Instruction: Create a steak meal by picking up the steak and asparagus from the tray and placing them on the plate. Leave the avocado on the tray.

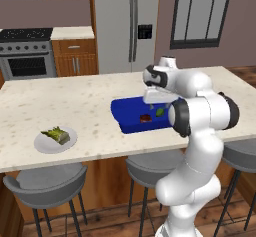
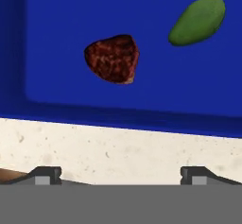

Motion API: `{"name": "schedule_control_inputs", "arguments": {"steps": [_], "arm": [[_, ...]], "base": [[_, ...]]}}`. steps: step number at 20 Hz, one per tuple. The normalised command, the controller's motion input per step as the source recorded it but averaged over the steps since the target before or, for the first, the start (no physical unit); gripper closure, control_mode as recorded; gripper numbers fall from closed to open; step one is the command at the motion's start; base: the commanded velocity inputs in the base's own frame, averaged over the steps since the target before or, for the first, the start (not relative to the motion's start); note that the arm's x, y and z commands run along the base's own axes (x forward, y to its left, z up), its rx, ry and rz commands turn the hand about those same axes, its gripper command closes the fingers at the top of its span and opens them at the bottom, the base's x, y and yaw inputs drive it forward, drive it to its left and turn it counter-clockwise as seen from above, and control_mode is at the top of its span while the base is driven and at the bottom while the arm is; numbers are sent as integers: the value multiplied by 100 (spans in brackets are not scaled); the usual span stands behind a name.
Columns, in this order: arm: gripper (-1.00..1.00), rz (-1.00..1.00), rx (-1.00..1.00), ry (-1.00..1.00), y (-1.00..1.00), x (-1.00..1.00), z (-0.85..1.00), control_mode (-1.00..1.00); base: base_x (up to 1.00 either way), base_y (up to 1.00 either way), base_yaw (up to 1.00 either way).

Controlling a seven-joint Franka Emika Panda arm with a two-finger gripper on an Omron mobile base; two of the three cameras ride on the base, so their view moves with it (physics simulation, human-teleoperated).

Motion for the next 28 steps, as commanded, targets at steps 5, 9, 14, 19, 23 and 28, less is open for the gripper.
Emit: {"name": "schedule_control_inputs", "arguments": {"steps": [5, 9, 14, 19, 23, 28], "arm": [[-100, 1, -3, 0, 16, 31, -63, -100], [-100, 2, -3, 0, 21, 31, -58, -100], [-100, 1, 0, 0, 3, 37, -32, -100], [-100, 1, 0, 0, 0, 35, -28, -100], [-100, 2, 0, 0, 0, 24, -33, -100], [-100, 3, 0, 0, 0, 20, -34, -100]], "base": [[0, 0, 0], [0, 0, 0], [0, 0, 0], [0, 0, 0], [0, 0, 0], [0, 0, 0]]}}
